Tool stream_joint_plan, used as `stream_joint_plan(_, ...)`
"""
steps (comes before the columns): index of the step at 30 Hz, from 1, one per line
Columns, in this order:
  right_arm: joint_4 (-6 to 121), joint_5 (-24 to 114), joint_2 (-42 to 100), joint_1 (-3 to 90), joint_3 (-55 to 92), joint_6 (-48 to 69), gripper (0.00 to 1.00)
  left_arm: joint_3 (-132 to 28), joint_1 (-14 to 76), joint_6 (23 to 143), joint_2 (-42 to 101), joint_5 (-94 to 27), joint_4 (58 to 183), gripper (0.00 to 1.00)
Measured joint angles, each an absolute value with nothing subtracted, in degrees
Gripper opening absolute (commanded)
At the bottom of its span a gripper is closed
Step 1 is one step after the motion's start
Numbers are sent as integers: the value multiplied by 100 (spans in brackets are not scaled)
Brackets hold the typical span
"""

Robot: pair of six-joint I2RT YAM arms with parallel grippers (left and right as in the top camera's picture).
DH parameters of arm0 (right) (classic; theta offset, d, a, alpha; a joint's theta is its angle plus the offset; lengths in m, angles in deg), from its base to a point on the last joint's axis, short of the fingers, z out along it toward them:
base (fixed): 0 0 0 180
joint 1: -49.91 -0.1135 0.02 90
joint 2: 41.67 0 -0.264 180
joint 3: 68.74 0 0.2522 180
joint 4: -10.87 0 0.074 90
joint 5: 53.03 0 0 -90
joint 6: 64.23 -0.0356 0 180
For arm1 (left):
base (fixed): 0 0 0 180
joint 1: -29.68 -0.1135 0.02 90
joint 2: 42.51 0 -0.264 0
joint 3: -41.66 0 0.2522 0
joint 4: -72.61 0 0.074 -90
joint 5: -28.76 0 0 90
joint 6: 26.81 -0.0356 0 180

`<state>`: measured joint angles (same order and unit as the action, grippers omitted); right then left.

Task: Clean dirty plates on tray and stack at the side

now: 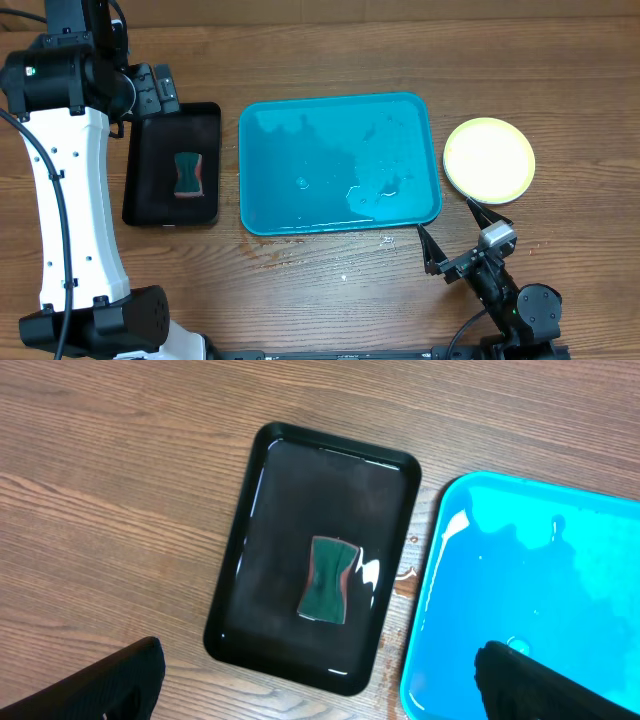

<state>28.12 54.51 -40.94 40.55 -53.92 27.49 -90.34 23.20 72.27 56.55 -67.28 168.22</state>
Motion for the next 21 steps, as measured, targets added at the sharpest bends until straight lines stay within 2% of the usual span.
stream_joint_plan(5, 2812, 5448, -4094, 4055, -5392, 2749, 100, -9032, 2320, 7227, 5653, -6680, 16540, 100)
stream_joint_plan(9, 2816, 5451, -4094, 4055, -5392, 2751, 100, -8649, 2320, 7227, 5456, -6341, 15445, 100)
stream_joint_plan(21, 2821, 5451, -4094, 4055, -5392, 2749, 100, -4380, 2320, 7229, 2473, -5660, 12190, 100)
